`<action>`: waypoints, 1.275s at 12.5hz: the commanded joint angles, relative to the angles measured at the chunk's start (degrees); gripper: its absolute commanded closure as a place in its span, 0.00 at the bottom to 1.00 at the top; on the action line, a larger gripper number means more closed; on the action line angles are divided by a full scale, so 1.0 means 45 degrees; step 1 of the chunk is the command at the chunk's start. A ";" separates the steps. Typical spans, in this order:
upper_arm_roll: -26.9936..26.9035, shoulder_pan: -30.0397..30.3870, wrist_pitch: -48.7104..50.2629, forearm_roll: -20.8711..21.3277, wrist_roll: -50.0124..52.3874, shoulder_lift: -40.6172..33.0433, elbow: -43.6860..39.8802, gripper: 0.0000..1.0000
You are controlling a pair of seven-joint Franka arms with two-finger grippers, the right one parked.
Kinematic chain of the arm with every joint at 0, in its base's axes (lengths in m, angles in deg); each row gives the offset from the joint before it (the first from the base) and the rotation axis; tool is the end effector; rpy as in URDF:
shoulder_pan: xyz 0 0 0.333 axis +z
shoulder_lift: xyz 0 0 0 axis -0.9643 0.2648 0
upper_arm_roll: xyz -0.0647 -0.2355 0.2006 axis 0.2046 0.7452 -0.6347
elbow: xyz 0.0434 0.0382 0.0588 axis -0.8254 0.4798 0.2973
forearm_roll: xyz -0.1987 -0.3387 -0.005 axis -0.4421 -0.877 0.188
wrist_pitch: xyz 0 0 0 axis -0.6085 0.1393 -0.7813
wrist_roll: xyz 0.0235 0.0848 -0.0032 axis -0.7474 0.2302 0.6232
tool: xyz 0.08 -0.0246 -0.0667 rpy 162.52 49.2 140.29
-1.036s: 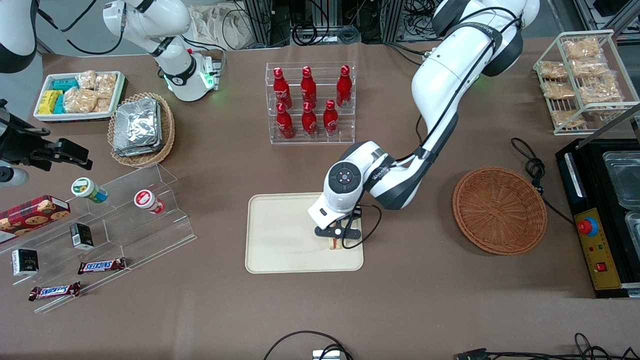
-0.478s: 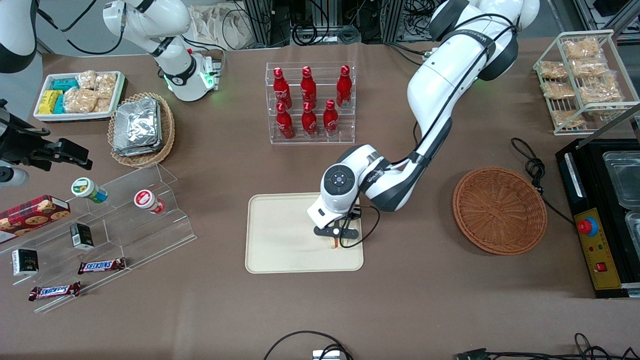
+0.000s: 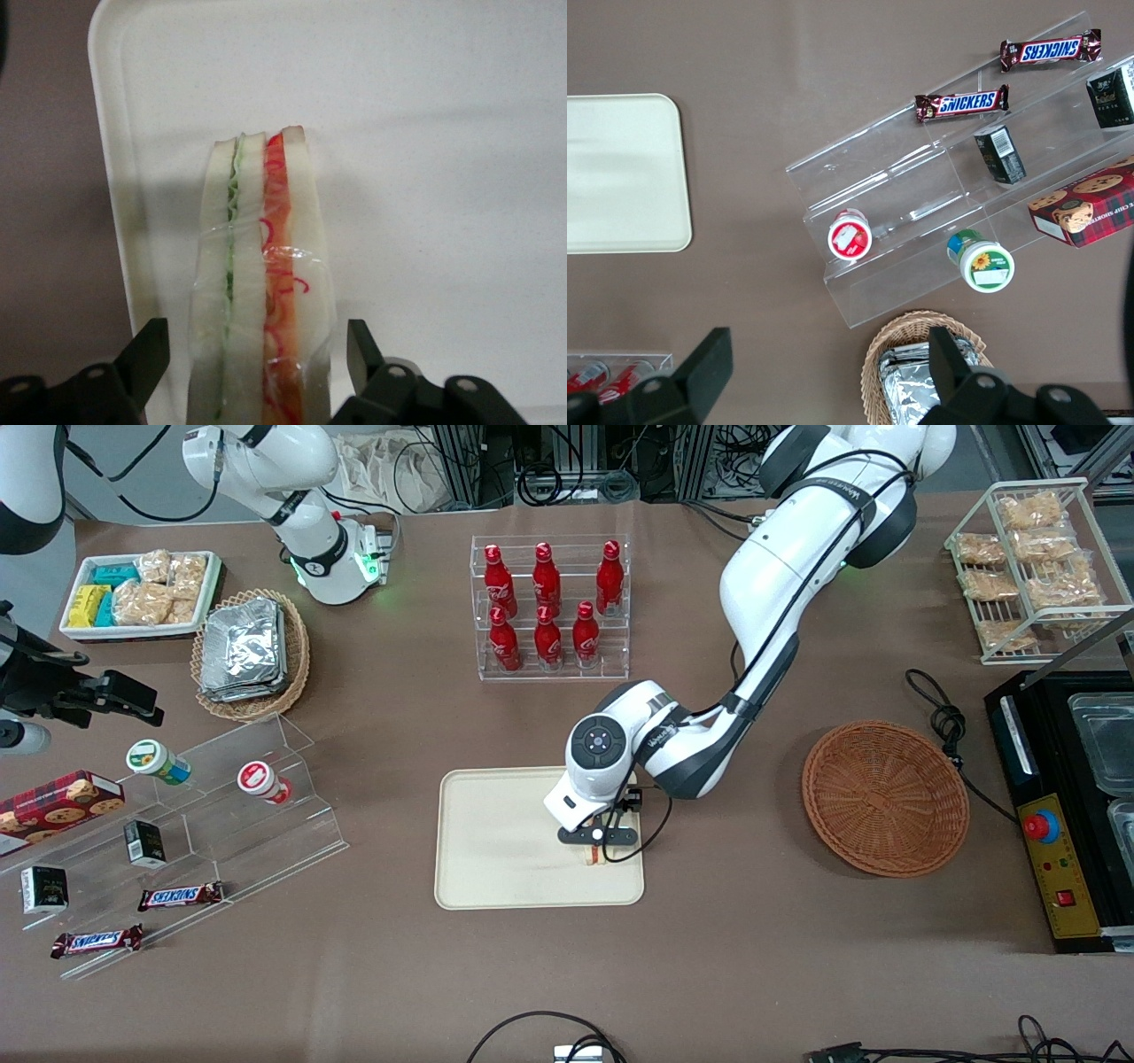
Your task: Place sandwich from basket to tray
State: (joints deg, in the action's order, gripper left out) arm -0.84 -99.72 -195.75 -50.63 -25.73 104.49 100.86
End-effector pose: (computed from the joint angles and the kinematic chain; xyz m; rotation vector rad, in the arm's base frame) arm 0.5791 -0.4814 0.2193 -3.1384 0.0448 0.0267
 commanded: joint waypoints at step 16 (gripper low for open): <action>-0.4544 0.0084 0.4451 -0.1382 -0.0166 -0.5370 -0.0680 0.00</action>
State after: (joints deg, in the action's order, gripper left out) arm -17.82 -99.04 -177.35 -53.76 -22.79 82.96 96.96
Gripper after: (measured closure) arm 0.000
